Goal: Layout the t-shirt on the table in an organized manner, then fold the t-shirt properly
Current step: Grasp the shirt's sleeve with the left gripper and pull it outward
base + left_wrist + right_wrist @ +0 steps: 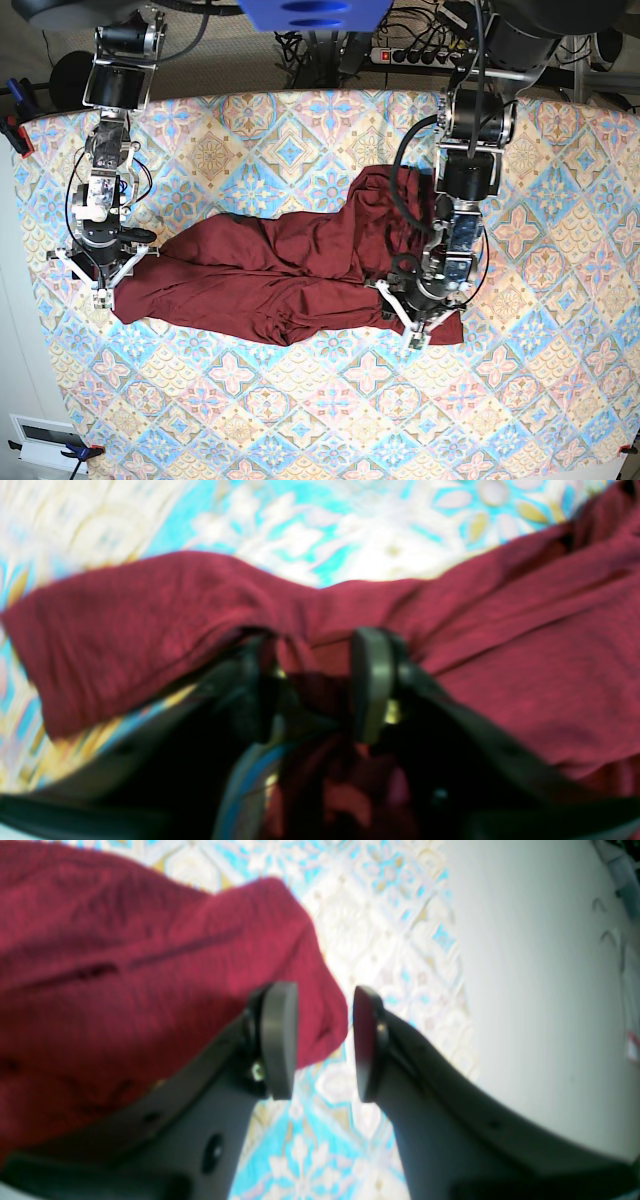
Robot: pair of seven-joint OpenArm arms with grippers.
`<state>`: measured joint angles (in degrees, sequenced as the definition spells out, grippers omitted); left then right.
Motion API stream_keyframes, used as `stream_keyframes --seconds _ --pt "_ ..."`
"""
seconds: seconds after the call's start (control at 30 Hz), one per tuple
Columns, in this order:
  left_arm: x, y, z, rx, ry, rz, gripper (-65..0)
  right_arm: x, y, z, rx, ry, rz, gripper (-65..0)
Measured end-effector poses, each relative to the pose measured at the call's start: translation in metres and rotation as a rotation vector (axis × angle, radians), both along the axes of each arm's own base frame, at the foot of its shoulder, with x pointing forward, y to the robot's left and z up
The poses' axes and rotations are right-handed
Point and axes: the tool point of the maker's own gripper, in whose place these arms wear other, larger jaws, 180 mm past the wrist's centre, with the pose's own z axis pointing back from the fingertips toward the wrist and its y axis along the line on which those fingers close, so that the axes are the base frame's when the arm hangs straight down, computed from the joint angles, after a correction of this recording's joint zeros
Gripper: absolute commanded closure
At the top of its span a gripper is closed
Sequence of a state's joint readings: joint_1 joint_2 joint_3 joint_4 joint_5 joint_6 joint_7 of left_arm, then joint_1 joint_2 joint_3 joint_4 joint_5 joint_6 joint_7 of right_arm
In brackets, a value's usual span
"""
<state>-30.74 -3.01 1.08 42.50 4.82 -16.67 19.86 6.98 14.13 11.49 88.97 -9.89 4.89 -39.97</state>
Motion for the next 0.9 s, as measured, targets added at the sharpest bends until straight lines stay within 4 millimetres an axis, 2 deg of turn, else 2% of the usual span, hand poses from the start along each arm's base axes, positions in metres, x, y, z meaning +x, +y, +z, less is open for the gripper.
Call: stream_keyframes --seconds 0.07,0.1,0.13,0.23,0.3,0.33,0.47,0.53,0.63,0.7,0.77,0.83,0.9 --pt "0.006 -0.004 0.000 0.026 0.001 -0.022 -4.9 0.003 0.002 0.005 -0.004 -0.024 0.011 -18.0" --pt "0.012 0.000 0.002 0.031 -0.015 0.004 -0.4 0.000 0.002 0.003 -0.006 -0.019 0.012 -18.0" --pt "0.019 0.013 0.004 0.046 -0.033 0.068 0.0 -0.005 0.002 -0.001 -0.004 -0.006 0.010 -18.0" --pt "0.039 0.063 0.026 0.097 -0.129 0.235 -1.4 -0.013 0.002 -0.005 -0.006 0.016 0.004 -18.0" --pt "0.048 0.111 0.048 0.143 -0.202 0.360 -0.6 -0.013 0.002 -0.003 -0.011 0.008 0.008 -17.9" --pt "0.050 0.129 0.056 0.147 -0.223 0.392 -0.3 -0.012 0.003 -0.001 -0.012 0.002 0.010 -17.9" --pt "0.055 0.181 0.084 0.181 -0.279 0.485 -0.2 -0.009 0.005 0.005 -0.012 -0.019 0.018 -17.9" --pt "0.057 0.199 0.096 0.183 -0.301 0.518 -0.2 -0.014 0.004 0.004 -0.019 -0.014 0.015 -17.9" --pt "0.057 0.203 0.099 0.187 -0.304 0.521 -3.4 -0.025 0.004 -0.009 -0.019 0.023 0.019 -17.9" --pt "0.052 0.200 0.086 0.183 -0.238 0.521 -9.7 -0.029 0.006 -0.015 -0.012 0.045 0.016 -17.9" --pt "0.043 0.193 0.067 0.170 -0.141 0.510 -15.4 -0.027 0.006 -0.012 -0.013 0.033 0.020 -17.9" --pt "0.036 0.187 0.061 0.159 -0.094 0.515 -15.7 -0.024 0.006 -0.009 -0.016 0.021 0.022 -17.9" --pt "0.031 0.178 0.067 0.102 -0.120 0.510 -15.6 -0.022 0.007 -0.008 -0.015 0.018 0.025 -17.9"
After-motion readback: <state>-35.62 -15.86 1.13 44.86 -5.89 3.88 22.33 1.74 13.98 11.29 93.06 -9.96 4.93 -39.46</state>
